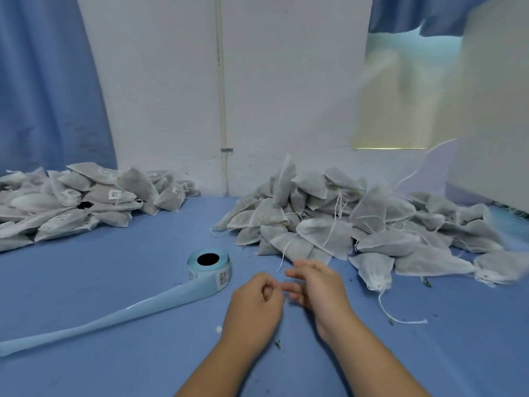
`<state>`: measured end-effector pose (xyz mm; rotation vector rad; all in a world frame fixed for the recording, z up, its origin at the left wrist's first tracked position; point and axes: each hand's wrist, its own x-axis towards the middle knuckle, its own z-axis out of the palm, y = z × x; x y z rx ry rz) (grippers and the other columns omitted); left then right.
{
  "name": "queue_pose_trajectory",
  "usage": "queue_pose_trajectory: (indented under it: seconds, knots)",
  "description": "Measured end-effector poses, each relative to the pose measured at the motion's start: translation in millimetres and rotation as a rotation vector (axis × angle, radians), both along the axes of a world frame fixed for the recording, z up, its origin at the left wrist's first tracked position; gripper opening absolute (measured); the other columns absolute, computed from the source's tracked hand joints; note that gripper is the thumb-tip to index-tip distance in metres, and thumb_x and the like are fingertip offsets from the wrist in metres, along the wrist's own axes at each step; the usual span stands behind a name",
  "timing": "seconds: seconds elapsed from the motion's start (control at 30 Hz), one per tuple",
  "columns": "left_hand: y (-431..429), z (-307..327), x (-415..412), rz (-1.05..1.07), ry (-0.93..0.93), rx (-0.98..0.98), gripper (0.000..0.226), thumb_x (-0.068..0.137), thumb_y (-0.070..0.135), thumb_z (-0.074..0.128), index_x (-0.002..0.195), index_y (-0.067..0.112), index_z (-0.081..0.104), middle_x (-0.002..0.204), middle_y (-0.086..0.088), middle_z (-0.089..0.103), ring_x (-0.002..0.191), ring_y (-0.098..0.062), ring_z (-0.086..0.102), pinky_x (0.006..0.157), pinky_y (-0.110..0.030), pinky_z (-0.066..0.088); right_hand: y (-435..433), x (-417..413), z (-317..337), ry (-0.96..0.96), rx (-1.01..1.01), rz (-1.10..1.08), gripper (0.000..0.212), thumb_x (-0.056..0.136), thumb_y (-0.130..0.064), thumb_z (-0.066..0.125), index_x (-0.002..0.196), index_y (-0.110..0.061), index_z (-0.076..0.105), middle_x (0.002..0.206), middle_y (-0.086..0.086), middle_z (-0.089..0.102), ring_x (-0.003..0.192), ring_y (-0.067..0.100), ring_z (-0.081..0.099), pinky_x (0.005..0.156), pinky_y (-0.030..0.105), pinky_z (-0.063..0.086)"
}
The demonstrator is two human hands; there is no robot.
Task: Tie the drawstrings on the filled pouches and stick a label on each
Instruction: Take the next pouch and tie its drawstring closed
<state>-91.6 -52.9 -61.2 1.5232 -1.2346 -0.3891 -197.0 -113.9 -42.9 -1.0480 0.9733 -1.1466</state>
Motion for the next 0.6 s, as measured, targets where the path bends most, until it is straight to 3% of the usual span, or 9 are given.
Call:
queue_pose_trajectory:
  seconds: [0.13,0.23,0.3,0.37,0.5,0.6]
  knots:
    - [1.4,-7.7,-5.2,-0.046,-0.06,0.014,0.017,0.085,0.02,0.06,0.075,0.032,0.058,0.053,0.013,0.049,0.052,-0.002,0.044,0.055,-0.018,0.038,-21.5,-1.5,-8.0,0.171,-0.031,-0.088,0.016,0.088,-0.007,0.052,0.103,-0.01,0.058,0.092,0.008,0.066,0.061,0.018,0.066,0.058,0.031,0.055]
    - [-0.3,-5.2,-0.3,-0.007,0.014,0.026,0.018,0.086,0.016,0.06,0.069,0.024,0.06,0.052,0.013,0.048,0.05,-0.002,0.043,0.052,-0.016,0.037,-41.6,1.3,-8.7,0.57,-0.174,-0.134,0.029,0.084,-0.017,0.059,0.111,-0.007,0.055,0.097,0.006,0.062,0.068,0.026,0.067,0.074,0.041,0.057]
    - [-0.4,-4.9,1.0,0.01,0.054,0.039,0.017,0.085,0.014,0.059,0.07,0.021,0.062,0.053,0.013,0.048,0.05,-0.002,0.042,0.052,-0.014,0.037,-54.2,6.1,-8.3,0.876,-0.284,-0.157,0.044,0.082,-0.025,0.066,0.119,-0.008,0.052,0.116,0.01,0.054,0.093,0.031,0.064,0.077,0.035,0.05]
    - [1.3,-4.4,0.3,-0.021,0.06,0.046,0.017,0.086,0.015,0.059,0.071,0.021,0.061,0.054,0.012,0.047,0.049,-0.002,0.041,0.051,-0.014,0.037,-64.6,14.4,-10.2,1.05,-0.34,-0.153,0.053,0.082,-0.029,0.069,0.126,-0.012,0.045,0.125,0.012,0.044,0.103,0.032,0.058,0.073,0.031,0.042]
    - [2.4,-4.3,0.7,-0.052,0.04,0.04,0.017,0.086,0.016,0.058,0.071,0.023,0.06,0.055,0.011,0.049,0.051,-0.001,0.042,0.053,-0.012,0.038,-74.7,29.7,-13.9,1.261,-0.451,-0.22,0.032,0.092,-0.012,0.053,0.123,-0.012,0.045,0.121,0.012,0.049,0.103,0.03,0.061,0.072,0.035,0.043]
    - [3.4,-3.4,1.1,-0.064,0.012,0.039,0.016,0.087,0.016,0.058,0.073,0.023,0.06,0.056,0.012,0.051,0.051,-0.001,0.043,0.054,-0.012,0.039,-78.4,25.9,-14.4,1.316,-0.563,-0.267,0.025,0.093,-0.005,0.045,0.117,-0.008,0.05,0.113,0.012,0.055,0.098,0.029,0.061,0.067,0.032,0.04]
